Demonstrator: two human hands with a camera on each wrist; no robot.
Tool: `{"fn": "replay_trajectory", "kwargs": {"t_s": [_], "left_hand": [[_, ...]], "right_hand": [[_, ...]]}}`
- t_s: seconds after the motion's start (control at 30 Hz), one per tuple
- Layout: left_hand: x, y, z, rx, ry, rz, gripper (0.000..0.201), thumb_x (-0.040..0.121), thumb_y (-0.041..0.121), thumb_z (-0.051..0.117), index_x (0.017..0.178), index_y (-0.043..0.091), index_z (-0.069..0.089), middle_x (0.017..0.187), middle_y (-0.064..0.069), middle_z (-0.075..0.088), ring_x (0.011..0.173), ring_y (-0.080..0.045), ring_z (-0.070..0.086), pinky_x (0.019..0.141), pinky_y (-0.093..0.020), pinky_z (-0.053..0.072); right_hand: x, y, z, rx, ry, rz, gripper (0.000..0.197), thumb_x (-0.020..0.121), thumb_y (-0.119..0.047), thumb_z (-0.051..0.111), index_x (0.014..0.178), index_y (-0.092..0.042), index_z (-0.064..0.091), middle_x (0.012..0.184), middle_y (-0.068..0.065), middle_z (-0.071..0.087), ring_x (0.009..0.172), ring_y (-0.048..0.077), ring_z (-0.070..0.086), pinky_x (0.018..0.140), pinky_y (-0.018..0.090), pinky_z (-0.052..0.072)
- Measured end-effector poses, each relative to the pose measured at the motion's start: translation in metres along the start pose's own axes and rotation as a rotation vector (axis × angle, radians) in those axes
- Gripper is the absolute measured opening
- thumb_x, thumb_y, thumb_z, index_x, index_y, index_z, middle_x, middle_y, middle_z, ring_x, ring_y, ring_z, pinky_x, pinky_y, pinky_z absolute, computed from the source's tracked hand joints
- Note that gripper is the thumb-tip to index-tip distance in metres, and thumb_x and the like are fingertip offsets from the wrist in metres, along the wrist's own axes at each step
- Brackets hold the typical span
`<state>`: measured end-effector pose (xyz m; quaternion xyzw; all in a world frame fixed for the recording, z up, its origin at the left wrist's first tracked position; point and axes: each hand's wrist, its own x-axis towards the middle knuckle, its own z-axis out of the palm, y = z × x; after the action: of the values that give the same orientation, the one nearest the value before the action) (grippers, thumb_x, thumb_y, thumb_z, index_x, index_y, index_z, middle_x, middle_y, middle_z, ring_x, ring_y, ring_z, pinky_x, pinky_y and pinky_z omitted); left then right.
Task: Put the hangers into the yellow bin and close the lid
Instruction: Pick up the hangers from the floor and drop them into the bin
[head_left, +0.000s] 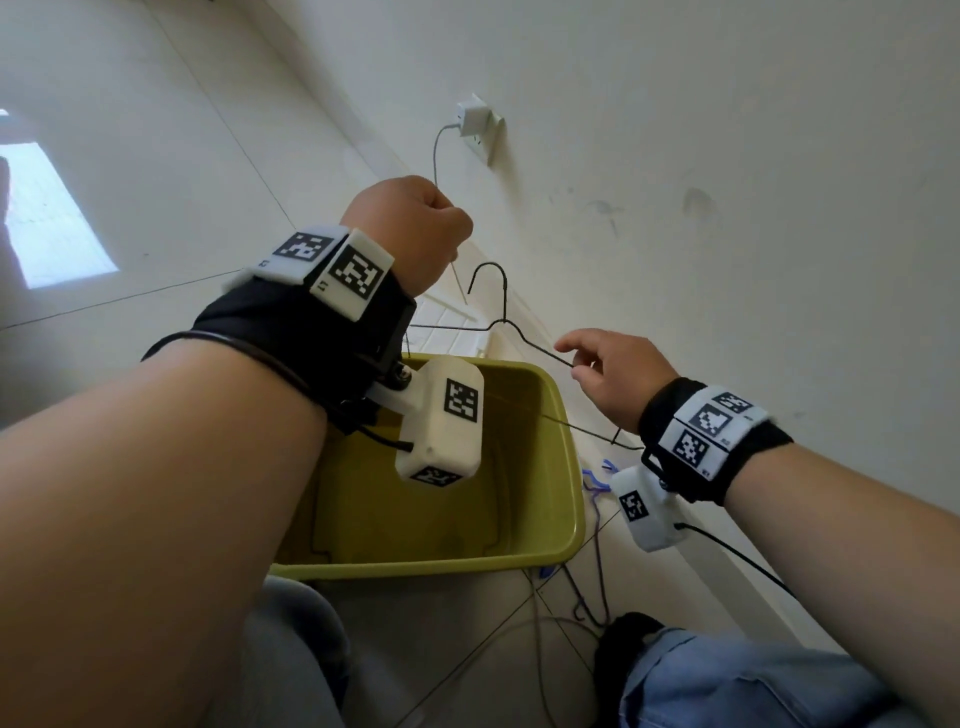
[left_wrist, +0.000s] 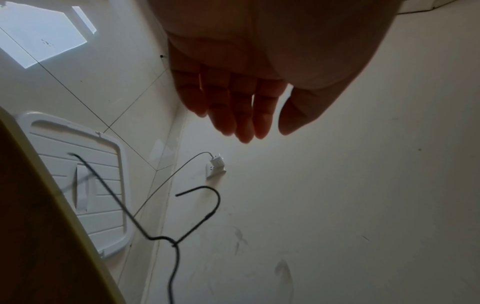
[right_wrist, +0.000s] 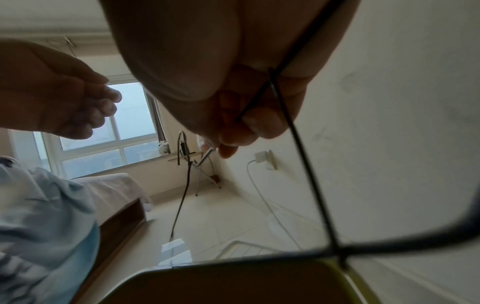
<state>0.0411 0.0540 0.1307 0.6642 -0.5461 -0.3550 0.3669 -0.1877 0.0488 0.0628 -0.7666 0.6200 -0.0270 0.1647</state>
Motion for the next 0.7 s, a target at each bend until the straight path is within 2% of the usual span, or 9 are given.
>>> {"fn": "replay_trajectory", "kwargs": {"t_s": [0.07,0.17,0.33,0.4,0.47,0.53,0.57,0.63,0.7], "left_hand": [[0.001,-0.003,-0.001,0.005,0.005,-0.007,0.014,0.084,0.023,0.047,0.075,0.020,0.057,0.083,0.002,0.069,0.090,-0.024,0.067,0.080,-0.039,0.054],[0.003,-0.008,0.000,0.030,-0.006,-0.021,0.014,0.083,0.023,0.047,0.079,0.019,0.059,0.088,-0.002,0.070,0.089,-0.024,0.067,0.075,-0.035,0.053],[0.009,-0.010,0.003,0.020,-0.028,-0.064,0.020,0.084,0.022,0.047,0.079,0.011,0.062,0.095,-0.007,0.073,0.094,-0.029,0.068,0.080,-0.038,0.053],[0.011,-0.011,0.005,0.024,-0.030,-0.080,0.020,0.085,0.022,0.047,0.083,0.011,0.064,0.095,-0.006,0.073,0.094,-0.028,0.068,0.079,-0.037,0.053],[0.012,-0.013,0.008,0.035,-0.034,-0.089,0.022,0.086,0.023,0.046,0.091,0.011,0.065,0.093,-0.004,0.072,0.094,-0.026,0.068,0.078,-0.035,0.053],[0.014,-0.015,0.010,0.056,-0.047,-0.098,0.022,0.086,0.023,0.046,0.093,0.012,0.064,0.091,-0.001,0.071,0.093,-0.024,0.068,0.076,-0.033,0.052],[0.016,-0.017,0.011,0.066,-0.051,-0.104,0.022,0.087,0.023,0.046,0.093,0.013,0.064,0.090,-0.001,0.070,0.092,-0.023,0.068,0.076,-0.033,0.053],[0.019,-0.021,0.013,0.078,-0.055,-0.121,0.020,0.086,0.023,0.047,0.090,0.014,0.063,0.088,0.000,0.070,0.090,-0.023,0.068,0.077,-0.035,0.053],[0.023,-0.023,0.015,0.079,-0.060,-0.139,0.015,0.086,0.023,0.047,0.083,0.017,0.061,0.082,0.003,0.068,0.085,-0.021,0.066,0.072,-0.033,0.053]], "right_hand": [[0.000,-0.007,0.009,-0.001,-0.079,-0.048,0.033,0.092,-0.010,0.050,0.122,-0.018,0.062,0.096,-0.001,0.064,0.085,0.012,0.054,0.089,0.021,0.043],[0.004,-0.015,0.031,-0.024,-0.232,-0.078,0.035,0.094,-0.012,0.049,0.126,-0.020,0.060,0.122,0.002,0.066,0.108,0.016,0.061,0.096,0.022,0.042],[0.018,-0.027,0.075,-0.092,-0.464,-0.061,0.036,0.095,-0.013,0.046,0.129,-0.020,0.057,0.131,0.003,0.060,0.120,0.020,0.055,0.099,0.027,0.041],[0.027,-0.032,0.095,-0.093,-0.520,-0.027,0.031,0.095,-0.012,0.046,0.122,-0.017,0.061,0.126,0.003,0.062,0.118,0.023,0.055,0.094,0.028,0.042],[0.037,-0.035,0.115,-0.108,-0.560,-0.002,0.023,0.095,-0.012,0.046,0.090,-0.022,0.066,0.095,-0.002,0.065,0.100,0.024,0.057,0.079,0.027,0.041],[0.046,-0.038,0.133,-0.115,-0.560,0.055,0.042,0.095,-0.011,0.045,0.059,-0.030,0.041,0.065,-0.011,0.042,0.085,0.018,0.046,0.072,0.025,0.035],[0.049,-0.038,0.140,-0.108,-0.561,0.088,0.046,0.095,-0.010,0.045,0.056,-0.030,0.033,0.062,-0.012,0.035,0.084,0.016,0.043,0.068,0.025,0.035],[0.055,-0.031,0.158,-0.089,-0.555,0.124,0.045,0.095,-0.011,0.046,0.057,-0.030,0.032,0.065,-0.007,0.039,0.081,0.018,0.043,0.055,0.023,0.034],[0.056,-0.026,0.164,-0.100,-0.548,0.134,0.024,0.094,-0.018,0.046,0.072,-0.028,0.050,0.085,0.001,0.058,0.082,0.024,0.052,0.055,0.023,0.039]]}}
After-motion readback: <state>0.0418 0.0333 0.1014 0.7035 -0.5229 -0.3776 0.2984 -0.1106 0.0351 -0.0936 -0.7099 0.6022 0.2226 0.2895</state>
